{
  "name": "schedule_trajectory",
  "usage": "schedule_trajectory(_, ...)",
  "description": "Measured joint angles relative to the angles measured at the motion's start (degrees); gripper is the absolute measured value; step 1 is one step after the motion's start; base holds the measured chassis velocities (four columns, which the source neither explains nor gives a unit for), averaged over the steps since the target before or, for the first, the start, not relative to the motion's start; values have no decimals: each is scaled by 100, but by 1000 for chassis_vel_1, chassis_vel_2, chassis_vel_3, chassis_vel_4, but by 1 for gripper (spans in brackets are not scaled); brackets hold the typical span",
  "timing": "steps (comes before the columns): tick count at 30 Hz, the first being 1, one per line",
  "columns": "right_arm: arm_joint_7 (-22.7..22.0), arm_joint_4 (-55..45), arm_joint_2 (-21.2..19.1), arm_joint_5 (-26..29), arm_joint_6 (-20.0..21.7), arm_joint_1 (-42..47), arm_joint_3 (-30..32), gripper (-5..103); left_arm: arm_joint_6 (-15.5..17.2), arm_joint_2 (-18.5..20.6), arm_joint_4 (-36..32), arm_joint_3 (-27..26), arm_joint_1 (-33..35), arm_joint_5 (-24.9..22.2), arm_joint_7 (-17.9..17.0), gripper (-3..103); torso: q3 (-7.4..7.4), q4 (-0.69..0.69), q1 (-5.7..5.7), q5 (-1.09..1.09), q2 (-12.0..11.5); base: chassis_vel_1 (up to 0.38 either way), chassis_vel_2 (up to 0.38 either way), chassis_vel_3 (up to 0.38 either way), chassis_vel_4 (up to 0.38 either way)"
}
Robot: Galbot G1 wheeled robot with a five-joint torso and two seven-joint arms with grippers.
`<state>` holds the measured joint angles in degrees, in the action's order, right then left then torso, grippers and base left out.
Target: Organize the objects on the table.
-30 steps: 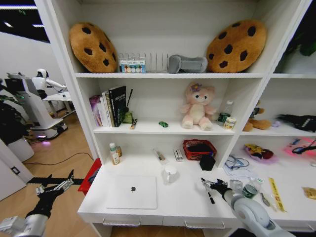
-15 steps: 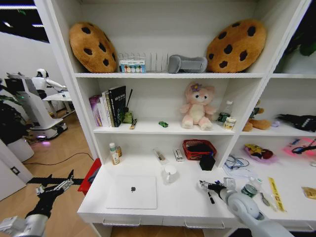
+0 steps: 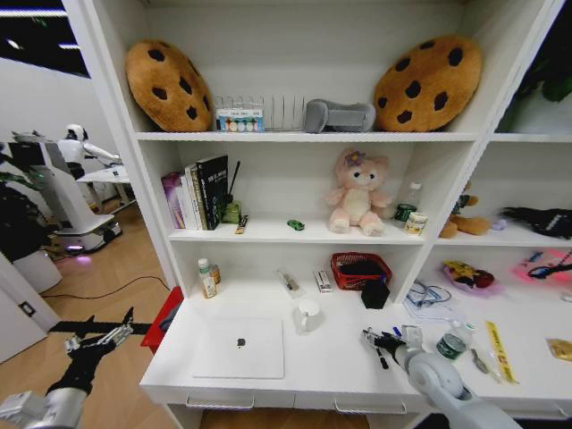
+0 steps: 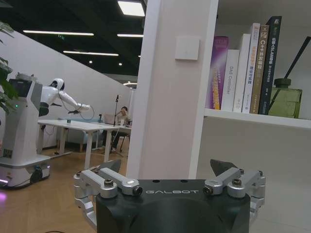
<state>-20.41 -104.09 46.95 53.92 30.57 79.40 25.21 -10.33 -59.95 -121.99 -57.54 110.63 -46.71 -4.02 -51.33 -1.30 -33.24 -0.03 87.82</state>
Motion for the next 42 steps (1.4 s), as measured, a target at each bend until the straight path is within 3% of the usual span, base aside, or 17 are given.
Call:
schedule_trajectory(1,0,0,0,0,0,0,0,57,0,0,0,0,0,0,0,100,0,0,0,0,0,0,0,0,0)
schedule_trajectory(2,-5,12,17,-19,-4,1,1,46,0,0,0,0,0,0,0,100,0,0,0,0,0,0,0,0,0)
schedule_trajectory(4,-10,15,30,-33,-7,5,1,46,0,0,0,0,0,0,0,100,0,0,0,0,0,0,0,0,0)
schedule_trajectory(7,-27,-1,58,-49,-10,27,-3,30,0,0,0,0,0,0,0,100,0,0,0,1,0,0,0,0,0)
schedule_trajectory(12,-40,-15,74,-51,-10,39,-7,14,0,0,0,0,0,0,0,100,-1,0,0,2,0,0,0,0,0)
schedule_trajectory(22,-23,-70,81,-66,-26,78,46,11,0,0,0,0,0,0,0,100,-2,1,0,5,-1,0,0,0,0)
schedule_trajectory(24,40,-109,83,-232,-161,94,79,11,0,0,0,0,0,0,0,100,-3,-1,0,8,-2,0,0,0,0)
schedule_trajectory(26,304,-149,131,-1173,-822,61,165,11,0,0,0,0,0,0,0,100,-2,0,0,3,-1,0,0,0,0)
schedule_trajectory(27,304,-149,131,-1173,-822,61,165,11,0,0,0,0,0,0,0,100,-2,0,0,3,-1,0,0,0,0)
schedule_trajectory(28,368,-143,165,-1506,-1084,19,167,11,-1,0,0,0,0,0,0,100,-2,-1,0,3,-2,0,0,0,0)
schedule_trajectory(29,444,-80,240,-2007,-1545,-127,159,11,0,0,0,0,0,0,0,100,-2,0,0,5,-2,0,0,0,0)
schedule_trajectory(31,465,-40,271,-2139,-1681,-192,144,11,-1,0,0,0,0,0,0,100,-2,0,0,3,-1,0,0,0,0)
schedule_trajectory(34,614,367,420,-2672,-2289,-646,41,11,-1,0,0,0,0,0,0,100,-2,1,0,5,-2,0,0,0,0)
schedule_trajectory(42,828,932,594,-2698,-2618,-1313,9,11,-1,0,0,0,0,0,0,100,-1,0,0,3,-2,0,0,0,0)
